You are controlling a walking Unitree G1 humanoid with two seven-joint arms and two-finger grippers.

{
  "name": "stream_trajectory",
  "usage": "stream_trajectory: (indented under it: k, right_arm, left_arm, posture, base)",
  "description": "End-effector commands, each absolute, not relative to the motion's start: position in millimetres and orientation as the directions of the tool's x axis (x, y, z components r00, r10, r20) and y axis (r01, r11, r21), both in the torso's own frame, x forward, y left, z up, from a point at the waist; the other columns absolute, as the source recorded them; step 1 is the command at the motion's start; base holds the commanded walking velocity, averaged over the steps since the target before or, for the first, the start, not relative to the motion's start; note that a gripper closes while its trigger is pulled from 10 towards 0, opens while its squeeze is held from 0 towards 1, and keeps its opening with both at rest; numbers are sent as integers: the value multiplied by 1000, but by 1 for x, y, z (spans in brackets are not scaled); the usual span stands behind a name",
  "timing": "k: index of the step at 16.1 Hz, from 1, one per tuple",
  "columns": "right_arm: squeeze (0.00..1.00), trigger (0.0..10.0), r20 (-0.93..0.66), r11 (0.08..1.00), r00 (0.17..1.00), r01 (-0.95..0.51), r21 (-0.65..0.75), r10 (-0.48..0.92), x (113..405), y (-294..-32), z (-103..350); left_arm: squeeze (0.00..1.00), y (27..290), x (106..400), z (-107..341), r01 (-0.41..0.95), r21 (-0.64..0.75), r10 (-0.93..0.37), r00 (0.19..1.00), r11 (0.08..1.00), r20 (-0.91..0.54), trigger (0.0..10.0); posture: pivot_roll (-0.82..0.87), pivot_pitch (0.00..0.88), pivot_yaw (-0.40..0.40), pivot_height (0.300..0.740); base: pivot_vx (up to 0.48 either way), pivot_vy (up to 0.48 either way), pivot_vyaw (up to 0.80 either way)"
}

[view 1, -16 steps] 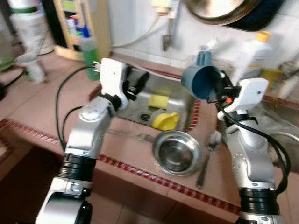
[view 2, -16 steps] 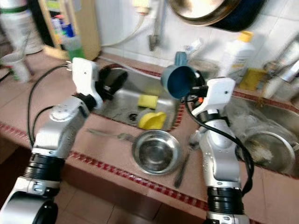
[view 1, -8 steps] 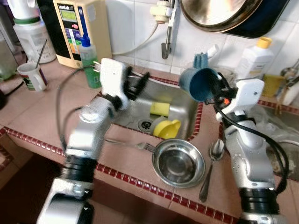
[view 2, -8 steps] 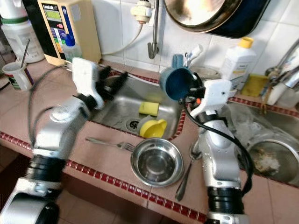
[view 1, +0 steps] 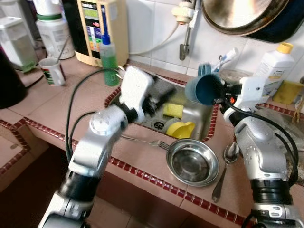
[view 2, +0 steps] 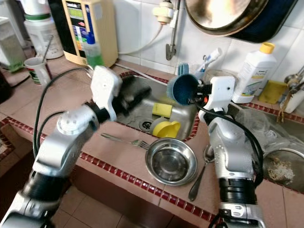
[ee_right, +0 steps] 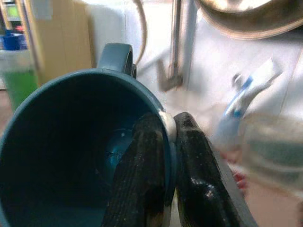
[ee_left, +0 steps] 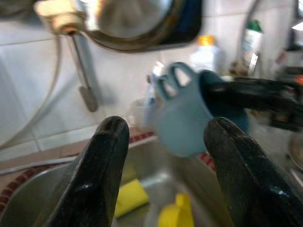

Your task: Kitchen organization

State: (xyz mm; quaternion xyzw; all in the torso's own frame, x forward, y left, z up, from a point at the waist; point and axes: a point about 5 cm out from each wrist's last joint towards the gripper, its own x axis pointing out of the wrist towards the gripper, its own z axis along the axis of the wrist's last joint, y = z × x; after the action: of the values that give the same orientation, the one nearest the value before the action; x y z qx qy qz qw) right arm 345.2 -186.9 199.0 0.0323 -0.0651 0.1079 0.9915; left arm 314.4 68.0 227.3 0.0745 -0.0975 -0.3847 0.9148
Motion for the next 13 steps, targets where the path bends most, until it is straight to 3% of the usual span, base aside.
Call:
stream_trajectory:
  k: [1,6,9,13]
  right_arm:
    - [0,10000,130,970,967,-229,85,217,348,-194,205]
    - [0,10000,27,967,975,-221,129,220,363,-205,207]
    - [0,10000,63,910,925,-380,168,375,367,-203,220]
    - [0,10000,43,890,905,-425,166,424,375,-201,224]
  left_arm:
    - [0,64,307,229,713,231,-746,658,662,105,10000]
    - [0,59,277,228,783,239,-811,583,574,37,10000]
    - [0,53,258,233,836,181,-849,528,519,-2,10000]
    - [0,53,253,233,844,164,-853,521,511,-22,10000]
  posture:
    - [-33,57,-23,740]
    - [-22,164,-10,740]
    - [-22,249,-3,740]
    - [-28,313,0,740]
  base:
    - [0,0,0]
    - [0,0,0]
    - [0,0,0]
    - [0,0,0]
